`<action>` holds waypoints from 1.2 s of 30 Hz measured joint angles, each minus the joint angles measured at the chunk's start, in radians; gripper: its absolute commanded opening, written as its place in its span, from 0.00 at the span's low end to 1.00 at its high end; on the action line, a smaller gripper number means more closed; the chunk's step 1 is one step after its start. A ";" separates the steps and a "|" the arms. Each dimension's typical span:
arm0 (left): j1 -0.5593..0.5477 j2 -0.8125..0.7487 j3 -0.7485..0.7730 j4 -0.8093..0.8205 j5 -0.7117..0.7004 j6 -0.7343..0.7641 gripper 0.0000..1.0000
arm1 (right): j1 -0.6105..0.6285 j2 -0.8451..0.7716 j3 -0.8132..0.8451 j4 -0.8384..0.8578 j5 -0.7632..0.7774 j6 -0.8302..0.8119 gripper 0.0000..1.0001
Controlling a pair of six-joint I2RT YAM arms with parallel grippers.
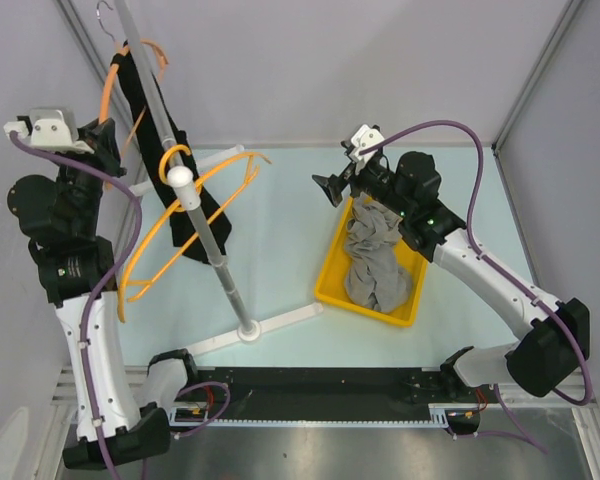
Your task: Remove the tank top from the hanger
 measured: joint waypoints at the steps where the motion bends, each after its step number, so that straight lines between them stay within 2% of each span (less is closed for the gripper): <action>1: 0.000 -0.010 -0.003 -0.006 0.000 0.014 0.00 | 0.000 0.003 0.003 0.000 -0.001 0.000 1.00; 8: -0.001 -0.079 -0.035 0.032 -0.138 0.042 0.00 | 0.006 0.034 0.013 -0.007 -0.004 0.000 1.00; 13: -0.001 -0.150 -0.037 -0.024 -0.258 0.010 0.00 | 0.016 0.051 0.013 -0.015 -0.003 0.000 1.00; 17: -0.001 -0.188 -0.039 -0.101 -0.294 -0.027 0.00 | 0.029 0.055 0.013 -0.015 -0.001 -0.001 1.00; 22: -0.001 -0.202 -0.103 -0.188 -0.253 -0.094 0.00 | 0.040 0.063 0.024 -0.030 0.014 -0.001 1.00; 31: 0.003 -0.301 -0.514 -0.253 -0.060 -0.244 0.00 | 0.037 0.097 0.076 -0.062 0.063 0.062 1.00; 36: 0.029 -0.348 -0.640 -0.252 0.022 -0.299 0.00 | -0.019 0.111 0.079 -0.080 0.070 0.185 1.00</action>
